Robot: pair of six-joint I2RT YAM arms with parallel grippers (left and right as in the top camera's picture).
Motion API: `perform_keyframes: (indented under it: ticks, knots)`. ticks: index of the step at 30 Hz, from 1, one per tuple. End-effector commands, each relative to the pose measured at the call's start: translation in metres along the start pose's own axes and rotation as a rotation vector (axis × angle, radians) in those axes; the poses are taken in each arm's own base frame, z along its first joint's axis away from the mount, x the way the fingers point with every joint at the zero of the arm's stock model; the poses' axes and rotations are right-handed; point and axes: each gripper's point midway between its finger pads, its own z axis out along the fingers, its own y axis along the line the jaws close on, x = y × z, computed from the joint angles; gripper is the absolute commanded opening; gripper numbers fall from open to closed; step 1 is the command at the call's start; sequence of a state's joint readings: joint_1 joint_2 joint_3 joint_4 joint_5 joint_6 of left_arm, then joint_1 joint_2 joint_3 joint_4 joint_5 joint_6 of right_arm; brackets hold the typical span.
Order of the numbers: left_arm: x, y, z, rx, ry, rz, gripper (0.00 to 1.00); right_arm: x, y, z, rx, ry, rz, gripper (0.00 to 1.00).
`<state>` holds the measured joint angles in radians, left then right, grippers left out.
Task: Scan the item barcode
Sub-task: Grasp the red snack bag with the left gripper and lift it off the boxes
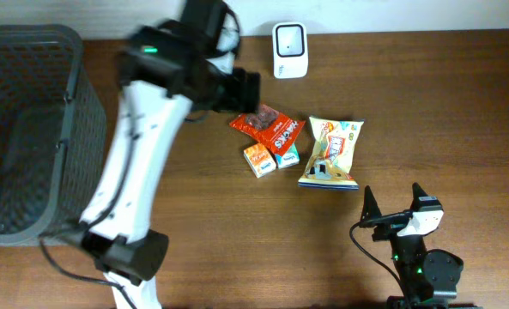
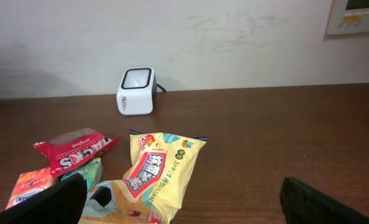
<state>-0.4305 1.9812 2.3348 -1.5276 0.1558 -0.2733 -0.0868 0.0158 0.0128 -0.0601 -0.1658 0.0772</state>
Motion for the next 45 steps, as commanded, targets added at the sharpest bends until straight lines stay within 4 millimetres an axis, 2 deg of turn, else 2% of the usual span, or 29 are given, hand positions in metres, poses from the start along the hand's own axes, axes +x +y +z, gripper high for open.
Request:
perform_keyframes:
  ticks: [1,2,4,6,8,9,10,12,13,15,17,19,21,23,26,28,31,32,35,36,38,41,43,45]
  knots:
    - [0.034,-0.020,0.079,0.019,0.133,0.073,0.92,0.004,0.001,0.000,-0.002,0.007,0.001,0.99]
    - [0.038,-0.023,0.098,0.023,0.133,0.073,0.99,0.004,0.001,0.000,-0.002,0.007,0.001,0.99]
    - [0.045,-0.025,0.125,0.026,0.129,0.026,0.99,0.003,0.001,0.000,-0.002,0.006,0.001,0.99]
    - [0.051,-0.025,0.139,0.032,0.140,-0.027,0.99,0.004,0.001,0.000,-0.002,0.007,0.001,0.99]
    - [0.055,-0.036,0.144,0.092,0.154,-0.024,0.96,0.004,0.001,0.000,-0.001,0.007,0.001,0.99]
    - [0.055,-0.039,0.146,0.105,0.148,-0.017,0.66,0.003,0.001,0.000,-0.002,0.006,0.001,0.99]
    - [0.053,-0.044,0.148,0.114,0.133,0.001,0.56,0.003,0.001,0.000,-0.002,0.006,0.001,0.99]
    - [0.042,-0.050,0.154,0.097,0.067,0.050,0.64,0.004,0.001,0.000,-0.002,0.007,0.001,0.99]
    - [0.034,-0.046,0.157,0.057,0.019,0.061,0.56,0.004,0.001,0.000,-0.002,0.007,0.001,0.99]
    - [0.020,-0.049,0.164,0.039,-0.063,0.079,0.13,0.004,0.001,0.000,-0.002,0.007,0.001,0.99]
    - [0.012,-0.057,0.172,0.066,-0.117,0.089,0.00,0.003,0.001,0.000,-0.002,0.006,0.001,0.99]
    - [-0.006,-0.050,0.177,0.022,-0.221,0.087,0.00,0.003,0.001,0.000,-0.002,0.006,0.001,0.99]
    - [-0.026,-0.032,0.178,-0.083,-0.334,0.071,0.00,0.003,0.001,0.000,-0.002,0.006,0.001,0.99]
    - [-0.040,-0.029,0.185,-0.101,-0.418,0.060,0.00,0.004,0.001,0.000,-0.002,0.007,0.001,0.99]
    - [-0.051,-0.031,0.219,-0.087,-0.463,0.088,0.00,0.004,0.001,0.000,-0.002,0.007,0.001,0.99]
    - [-0.044,-0.025,0.241,-0.101,-0.433,0.095,0.00,0.004,0.001,0.000,-0.002,0.007,0.001,0.99]
    - [-0.035,-0.019,0.258,-0.134,-0.388,0.176,0.00,0.004,0.001,0.000,-0.002,0.007,0.001,0.99]
    - [-0.024,-0.014,0.263,-0.157,-0.340,0.203,0.05,0.004,0.001,0.000,-0.002,0.007,0.001,0.99]
    - [0.001,-0.002,0.269,-0.196,-0.230,0.209,0.08,0.004,0.001,0.000,-0.002,0.007,0.001,0.99]
    - [0.011,0.002,0.270,-0.201,-0.185,0.212,0.08,0.003,0.001,0.000,-0.002,0.006,0.001,0.99]
    - [0.036,-0.007,0.275,-0.122,-0.073,0.218,0.01,0.004,0.001,0.000,-0.002,0.007,0.001,0.99]
    - [0.075,-0.025,0.275,0.026,0.098,0.207,0.00,0.004,0.001,0.000,-0.002,0.007,0.001,0.99]
    - [0.088,-0.021,0.269,0.011,0.162,0.198,0.00,0.004,0.001,0.000,-0.002,0.007,0.001,0.99]
    - [0.102,-0.011,0.248,-0.027,0.251,0.180,0.00,0.004,0.001,0.000,-0.002,0.007,0.001,0.99]
